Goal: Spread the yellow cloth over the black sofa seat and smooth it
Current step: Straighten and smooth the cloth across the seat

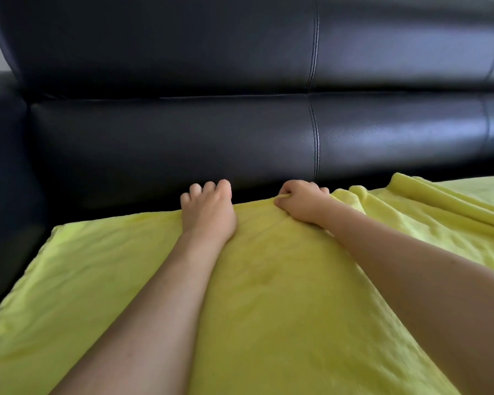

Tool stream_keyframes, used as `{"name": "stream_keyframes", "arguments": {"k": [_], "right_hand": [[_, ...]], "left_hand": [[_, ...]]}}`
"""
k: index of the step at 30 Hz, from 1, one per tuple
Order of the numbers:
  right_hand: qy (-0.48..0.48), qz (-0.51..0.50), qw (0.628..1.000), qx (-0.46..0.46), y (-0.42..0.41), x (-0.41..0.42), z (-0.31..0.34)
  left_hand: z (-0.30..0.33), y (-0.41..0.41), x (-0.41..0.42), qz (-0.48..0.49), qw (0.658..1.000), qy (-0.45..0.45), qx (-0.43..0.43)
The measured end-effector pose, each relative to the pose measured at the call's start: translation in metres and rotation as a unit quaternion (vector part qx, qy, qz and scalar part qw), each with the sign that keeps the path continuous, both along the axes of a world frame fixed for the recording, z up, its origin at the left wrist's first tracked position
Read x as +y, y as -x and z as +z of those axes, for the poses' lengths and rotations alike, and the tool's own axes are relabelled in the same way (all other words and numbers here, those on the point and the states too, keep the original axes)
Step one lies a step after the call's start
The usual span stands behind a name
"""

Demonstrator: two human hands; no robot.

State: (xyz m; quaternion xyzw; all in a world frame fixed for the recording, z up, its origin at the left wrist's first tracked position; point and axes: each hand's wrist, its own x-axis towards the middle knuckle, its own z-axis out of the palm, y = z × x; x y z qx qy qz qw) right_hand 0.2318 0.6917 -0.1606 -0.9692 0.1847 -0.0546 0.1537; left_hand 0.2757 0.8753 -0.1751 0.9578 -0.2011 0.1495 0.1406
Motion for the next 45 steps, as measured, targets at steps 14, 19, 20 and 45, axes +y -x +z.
{"name": "stream_keyframes", "arguments": {"k": [14, 19, 20, 45], "right_hand": [[0.136, -0.024, 0.99, -0.038, 0.002, 0.004, -0.004], [0.18, -0.027, 0.983, -0.039, 0.0, 0.006, -0.005], [0.19, -0.028, 0.981, -0.039, 0.0, 0.006, -0.005], [-0.038, 0.089, 0.995, -0.007, 0.058, 0.072, 0.018]], "left_hand": [[0.001, -0.015, 0.032, 0.057, 0.998, -0.023, 0.024], [0.003, -0.019, 0.042, 0.048, 0.994, -0.076, 0.068], [0.001, -0.019, 0.041, 0.046, 0.994, -0.072, 0.061], [0.01, 0.002, 0.149, 0.194, 0.943, -0.103, 0.25]]}}
